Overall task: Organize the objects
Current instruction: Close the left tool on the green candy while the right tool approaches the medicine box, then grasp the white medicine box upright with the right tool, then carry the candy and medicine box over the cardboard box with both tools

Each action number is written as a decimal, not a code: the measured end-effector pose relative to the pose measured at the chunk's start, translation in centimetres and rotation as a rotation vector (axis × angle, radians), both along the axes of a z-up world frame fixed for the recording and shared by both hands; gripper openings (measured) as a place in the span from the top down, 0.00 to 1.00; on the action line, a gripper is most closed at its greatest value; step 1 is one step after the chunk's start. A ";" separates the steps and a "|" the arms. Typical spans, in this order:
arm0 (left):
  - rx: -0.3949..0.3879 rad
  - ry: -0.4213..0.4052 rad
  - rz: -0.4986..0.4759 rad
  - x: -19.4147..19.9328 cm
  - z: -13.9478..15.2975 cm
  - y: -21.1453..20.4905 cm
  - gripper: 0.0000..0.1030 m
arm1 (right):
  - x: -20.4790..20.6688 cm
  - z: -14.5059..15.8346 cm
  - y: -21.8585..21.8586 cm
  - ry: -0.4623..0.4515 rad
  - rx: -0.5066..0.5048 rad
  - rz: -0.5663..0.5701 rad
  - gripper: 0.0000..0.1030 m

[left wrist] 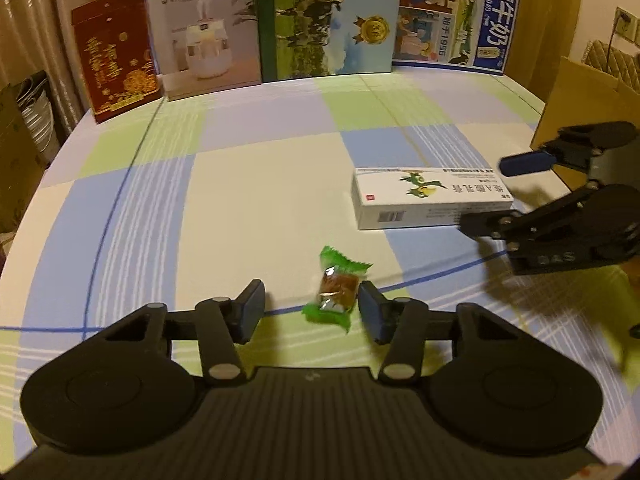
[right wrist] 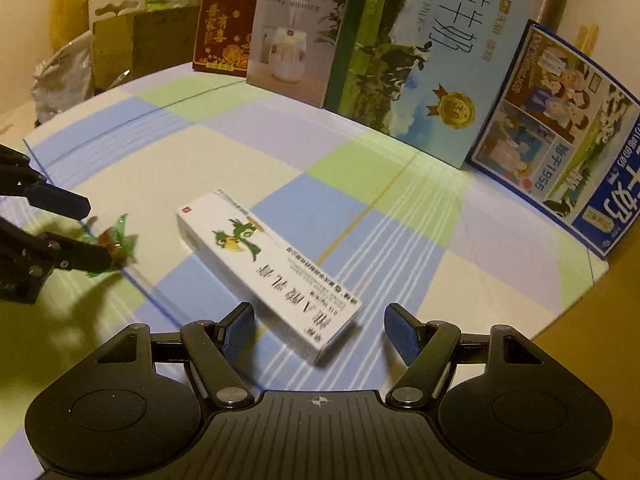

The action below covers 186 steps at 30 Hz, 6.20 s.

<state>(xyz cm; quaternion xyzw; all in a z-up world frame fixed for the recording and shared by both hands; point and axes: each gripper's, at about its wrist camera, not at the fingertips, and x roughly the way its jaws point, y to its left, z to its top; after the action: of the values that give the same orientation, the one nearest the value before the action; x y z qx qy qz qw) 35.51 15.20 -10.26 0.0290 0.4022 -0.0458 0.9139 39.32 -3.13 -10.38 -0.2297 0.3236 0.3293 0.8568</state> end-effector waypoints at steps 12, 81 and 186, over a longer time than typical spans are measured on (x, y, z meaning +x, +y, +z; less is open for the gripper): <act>0.050 -0.005 -0.047 0.4 -0.5 -1.5 0.74 | 1.4 -0.2 0.6 0.055 0.107 -0.013 0.34; -0.017 0.028 -0.131 -1.3 -0.5 -2.9 0.82 | -5.3 1.0 -2.7 0.243 0.096 -0.089 0.51; -0.171 -0.042 -0.218 -24.1 14.2 -31.4 0.84 | -28.6 17.9 -34.6 0.079 0.247 -0.562 0.66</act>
<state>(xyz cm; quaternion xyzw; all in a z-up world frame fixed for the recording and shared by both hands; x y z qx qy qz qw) 11.45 -16.21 3.90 -0.0045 0.3719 -0.1781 0.9110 10.77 -37.70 7.57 -0.0125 0.3649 0.1251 0.9225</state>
